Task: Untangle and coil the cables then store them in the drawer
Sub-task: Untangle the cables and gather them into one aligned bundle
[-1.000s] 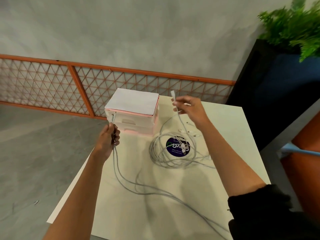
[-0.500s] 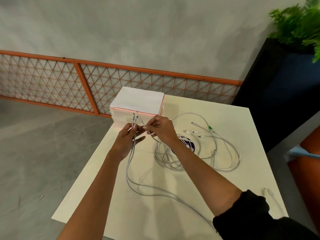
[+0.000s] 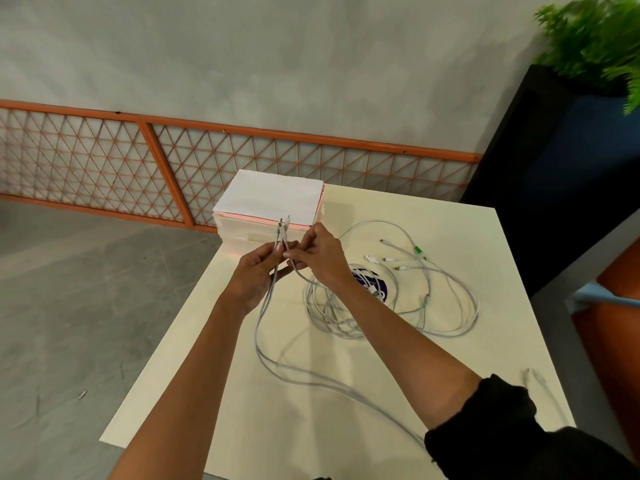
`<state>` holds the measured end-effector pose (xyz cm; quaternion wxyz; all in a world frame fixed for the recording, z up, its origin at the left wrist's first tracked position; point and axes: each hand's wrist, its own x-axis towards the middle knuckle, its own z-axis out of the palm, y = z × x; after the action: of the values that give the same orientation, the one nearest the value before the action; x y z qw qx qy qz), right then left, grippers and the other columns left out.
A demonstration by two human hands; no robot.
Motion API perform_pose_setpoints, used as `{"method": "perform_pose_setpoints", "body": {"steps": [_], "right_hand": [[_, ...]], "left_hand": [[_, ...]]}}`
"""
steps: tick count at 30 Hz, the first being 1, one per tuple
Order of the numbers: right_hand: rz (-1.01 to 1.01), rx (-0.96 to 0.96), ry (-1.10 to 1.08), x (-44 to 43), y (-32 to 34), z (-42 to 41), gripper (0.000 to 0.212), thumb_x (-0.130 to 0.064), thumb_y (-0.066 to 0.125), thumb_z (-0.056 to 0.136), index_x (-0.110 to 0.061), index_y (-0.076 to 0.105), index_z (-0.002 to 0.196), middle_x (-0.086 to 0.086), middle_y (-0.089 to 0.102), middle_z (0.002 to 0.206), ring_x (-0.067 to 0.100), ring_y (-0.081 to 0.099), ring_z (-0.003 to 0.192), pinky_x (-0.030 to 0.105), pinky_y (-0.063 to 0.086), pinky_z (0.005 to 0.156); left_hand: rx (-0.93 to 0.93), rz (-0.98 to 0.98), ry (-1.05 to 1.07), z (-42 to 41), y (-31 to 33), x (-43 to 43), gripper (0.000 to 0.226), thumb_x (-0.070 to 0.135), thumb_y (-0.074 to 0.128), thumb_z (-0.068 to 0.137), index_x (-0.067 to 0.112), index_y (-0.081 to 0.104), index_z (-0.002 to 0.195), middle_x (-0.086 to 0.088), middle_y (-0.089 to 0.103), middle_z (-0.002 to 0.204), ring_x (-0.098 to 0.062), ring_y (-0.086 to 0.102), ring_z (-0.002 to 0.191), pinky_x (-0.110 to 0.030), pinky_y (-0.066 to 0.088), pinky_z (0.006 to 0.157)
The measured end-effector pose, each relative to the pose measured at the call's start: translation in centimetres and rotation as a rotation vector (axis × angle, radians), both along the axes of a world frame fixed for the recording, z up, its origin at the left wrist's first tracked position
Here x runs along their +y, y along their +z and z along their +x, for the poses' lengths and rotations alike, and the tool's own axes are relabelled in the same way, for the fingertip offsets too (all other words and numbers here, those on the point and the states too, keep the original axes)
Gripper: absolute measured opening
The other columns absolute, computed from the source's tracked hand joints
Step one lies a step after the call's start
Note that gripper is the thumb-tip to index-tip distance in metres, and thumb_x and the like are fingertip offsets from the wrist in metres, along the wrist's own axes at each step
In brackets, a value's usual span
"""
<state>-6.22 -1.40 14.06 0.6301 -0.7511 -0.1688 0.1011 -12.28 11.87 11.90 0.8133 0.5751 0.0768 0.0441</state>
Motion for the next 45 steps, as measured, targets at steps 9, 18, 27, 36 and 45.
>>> {"method": "perform_pose_setpoints", "body": {"steps": [9,18,27,36,45], "right_hand": [[-0.207,0.018,0.242,-3.0,-2.5,-0.1,0.023,-0.009,0.069,0.084,-0.005,0.051,0.099,0.011,0.066,0.078,0.009,0.063,0.063,0.017,0.049,0.064],[-0.728,-0.075,0.061,-10.3,-9.7,0.5,0.028,0.012,0.045,0.087,0.006,0.060,0.110,0.024,0.057,0.113,0.036,0.051,0.109,0.038,0.043,0.095],[-0.708,-0.002,-0.089,-13.1,-8.1,3.2,0.015,-0.026,0.077,0.077,-0.016,0.070,0.087,0.004,0.055,0.088,0.018,0.054,0.084,0.029,0.040,0.076],[-0.910,0.016,-0.140,-14.2,-9.0,1.8,0.031,-0.039,0.066,0.086,-0.017,0.062,0.108,0.002,0.055,0.118,0.022,0.050,0.114,0.036,0.033,0.094],[-0.762,0.009,-0.080,-15.4,-9.2,0.9,0.032,-0.040,0.076,0.074,-0.022,0.065,0.097,-0.001,0.057,0.112,0.020,0.052,0.112,0.039,0.039,0.096]], "left_hand": [[-0.068,-0.061,0.063,0.6,1.2,0.4,0.024,0.016,0.041,0.099,0.009,0.062,0.090,-0.006,0.073,0.101,-0.019,0.067,0.105,-0.033,0.054,0.092],[-0.087,-0.096,0.126,0.1,3.0,1.9,0.019,0.022,0.041,0.098,0.012,0.054,0.087,0.006,0.064,0.069,-0.011,0.070,0.080,-0.032,0.059,0.076],[-0.039,-0.041,0.204,-1.6,3.2,3.7,0.023,0.021,0.038,0.100,0.013,0.051,0.083,0.011,0.058,0.061,-0.004,0.065,0.065,-0.025,0.058,0.065],[-0.110,-0.173,0.339,-2.3,3.3,5.4,0.046,0.019,0.039,0.101,0.018,0.063,0.061,0.006,0.059,0.064,-0.004,0.064,0.067,-0.025,0.059,0.066],[-0.125,-0.260,0.524,-2.6,3.4,5.3,0.024,0.016,0.041,0.101,0.010,0.053,0.081,0.008,0.062,0.061,-0.001,0.066,0.066,-0.022,0.059,0.061]]}}
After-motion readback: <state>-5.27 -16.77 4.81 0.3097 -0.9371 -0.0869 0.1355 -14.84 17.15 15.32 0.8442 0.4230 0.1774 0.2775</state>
